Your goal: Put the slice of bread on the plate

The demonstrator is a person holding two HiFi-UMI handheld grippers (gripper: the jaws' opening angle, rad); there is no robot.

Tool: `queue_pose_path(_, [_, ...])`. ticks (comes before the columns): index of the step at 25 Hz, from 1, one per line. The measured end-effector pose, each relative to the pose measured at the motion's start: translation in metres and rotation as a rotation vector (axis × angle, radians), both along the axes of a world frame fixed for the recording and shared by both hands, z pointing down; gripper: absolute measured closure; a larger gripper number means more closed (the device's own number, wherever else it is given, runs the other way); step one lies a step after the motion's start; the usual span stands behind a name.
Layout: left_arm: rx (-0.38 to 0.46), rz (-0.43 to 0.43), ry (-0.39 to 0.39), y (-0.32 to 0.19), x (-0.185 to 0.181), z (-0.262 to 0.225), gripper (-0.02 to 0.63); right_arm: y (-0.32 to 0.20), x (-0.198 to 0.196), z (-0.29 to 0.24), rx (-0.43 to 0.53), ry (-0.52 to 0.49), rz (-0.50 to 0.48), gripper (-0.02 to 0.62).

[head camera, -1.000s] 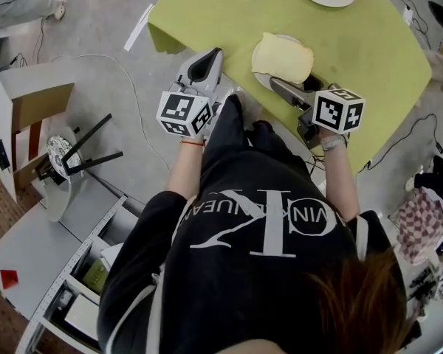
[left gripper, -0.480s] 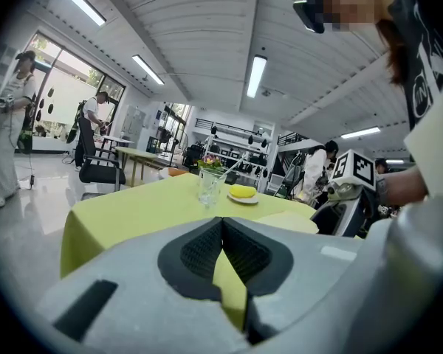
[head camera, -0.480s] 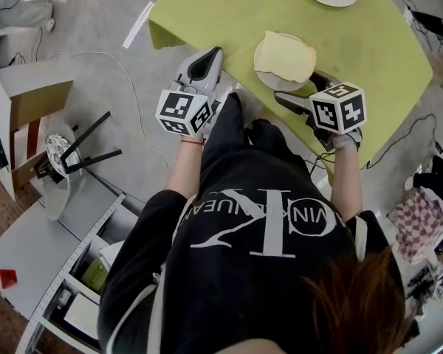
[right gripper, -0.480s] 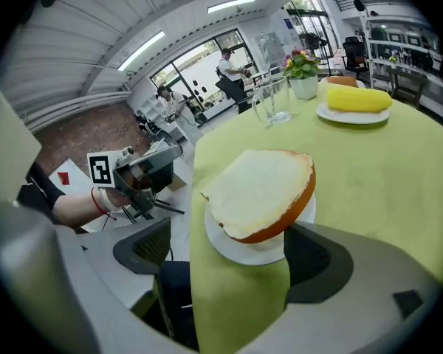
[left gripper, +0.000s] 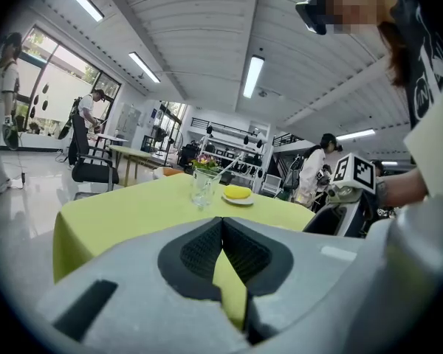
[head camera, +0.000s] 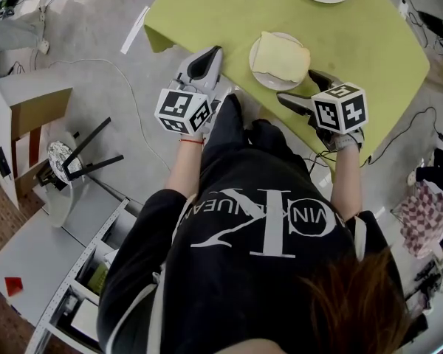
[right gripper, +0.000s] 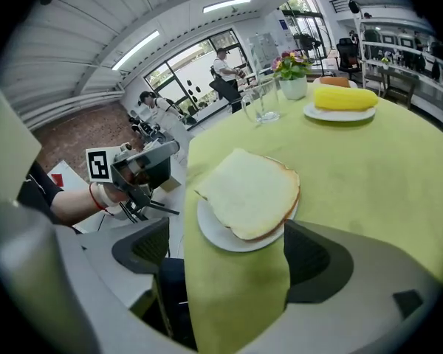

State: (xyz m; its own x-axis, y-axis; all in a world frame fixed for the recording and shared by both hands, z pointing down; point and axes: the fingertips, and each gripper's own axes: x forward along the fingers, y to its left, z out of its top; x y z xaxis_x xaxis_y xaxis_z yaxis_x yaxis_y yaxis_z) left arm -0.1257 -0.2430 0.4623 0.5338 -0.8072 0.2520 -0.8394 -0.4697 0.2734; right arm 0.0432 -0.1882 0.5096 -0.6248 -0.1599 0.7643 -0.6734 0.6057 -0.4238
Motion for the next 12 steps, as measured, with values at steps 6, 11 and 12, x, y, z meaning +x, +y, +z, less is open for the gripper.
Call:
queue_pose_path(6, [0.008,0.037,0.001,-0.005,0.01,-0.003,0.595,-0.005,0.01,-0.007,0.063,0.014,0.028,0.129])
queue_pose_path(11, [0.022,0.059,0.002,-0.011,0.019,-0.011,0.595,-0.012,0.019,-0.022,0.157,0.021,0.041,0.264])
queue_pose_path(12, [0.027,0.064,0.001,-0.012,0.021,-0.012,0.595,-0.013,0.02,-0.025,0.176,0.023,0.042,0.295])
